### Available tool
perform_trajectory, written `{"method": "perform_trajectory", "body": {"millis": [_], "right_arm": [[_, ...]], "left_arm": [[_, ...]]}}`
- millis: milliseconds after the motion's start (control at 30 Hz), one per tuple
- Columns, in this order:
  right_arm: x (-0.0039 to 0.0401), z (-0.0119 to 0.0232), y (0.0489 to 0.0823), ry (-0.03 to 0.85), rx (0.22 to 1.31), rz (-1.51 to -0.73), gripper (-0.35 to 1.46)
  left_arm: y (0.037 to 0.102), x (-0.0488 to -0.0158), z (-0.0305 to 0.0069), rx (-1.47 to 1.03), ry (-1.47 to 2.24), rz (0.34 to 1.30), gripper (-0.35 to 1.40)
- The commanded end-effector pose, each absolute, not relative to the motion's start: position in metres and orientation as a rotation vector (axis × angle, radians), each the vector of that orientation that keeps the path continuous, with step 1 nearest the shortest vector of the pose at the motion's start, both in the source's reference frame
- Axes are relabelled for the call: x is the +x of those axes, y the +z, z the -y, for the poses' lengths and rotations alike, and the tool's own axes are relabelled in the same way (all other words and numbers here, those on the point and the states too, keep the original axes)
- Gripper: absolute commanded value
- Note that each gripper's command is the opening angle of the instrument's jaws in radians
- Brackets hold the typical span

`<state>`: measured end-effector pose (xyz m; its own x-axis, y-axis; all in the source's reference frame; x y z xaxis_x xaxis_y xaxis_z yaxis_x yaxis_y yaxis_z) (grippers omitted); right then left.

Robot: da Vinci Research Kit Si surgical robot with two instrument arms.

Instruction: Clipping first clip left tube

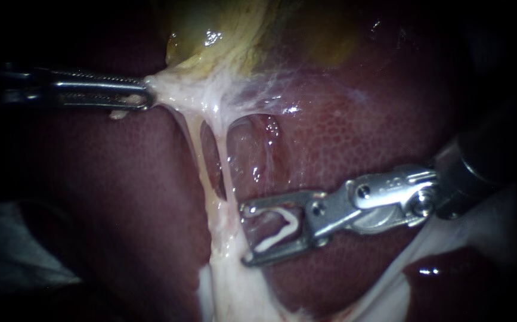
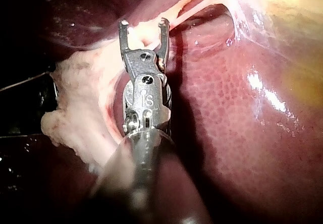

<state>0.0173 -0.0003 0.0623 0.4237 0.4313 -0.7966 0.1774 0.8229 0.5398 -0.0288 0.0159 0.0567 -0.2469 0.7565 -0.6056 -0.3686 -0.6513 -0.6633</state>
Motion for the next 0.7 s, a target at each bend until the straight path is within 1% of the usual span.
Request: {"method": "perform_trajectory", "body": {"millis": [33,167,367,567,700], "right_arm": [[0.0176,0.0002,0.0625,0.175,0.616,-1.138,0.47],[0.0187,-0.0006,0.0635,0.189,0.614,-1.141,0.48],[0.0188,-0.0015,0.0651,0.207,0.615,-1.138,0.46],[0.0191,-0.0015,0.067,0.215,0.614,-1.133,0.46],[0.0198,-0.0013,0.0679,0.202,0.629,-1.136,0.46]], "left_arm": [[0.0568,-0.0289,-0.0159,-1.26,1.963,0.506,-0.35],[0.0568,-0.0289,-0.0159,-1.26,1.963,0.506,-0.35],[0.0568,-0.0289,-0.0159,-1.261,1.963,0.509,-0.35],[0.0568,-0.0289,-0.0158,-1.261,1.963,0.508,-0.35],[0.0568,-0.029,-0.0158,-1.261,1.963,0.508,-0.35]]}}
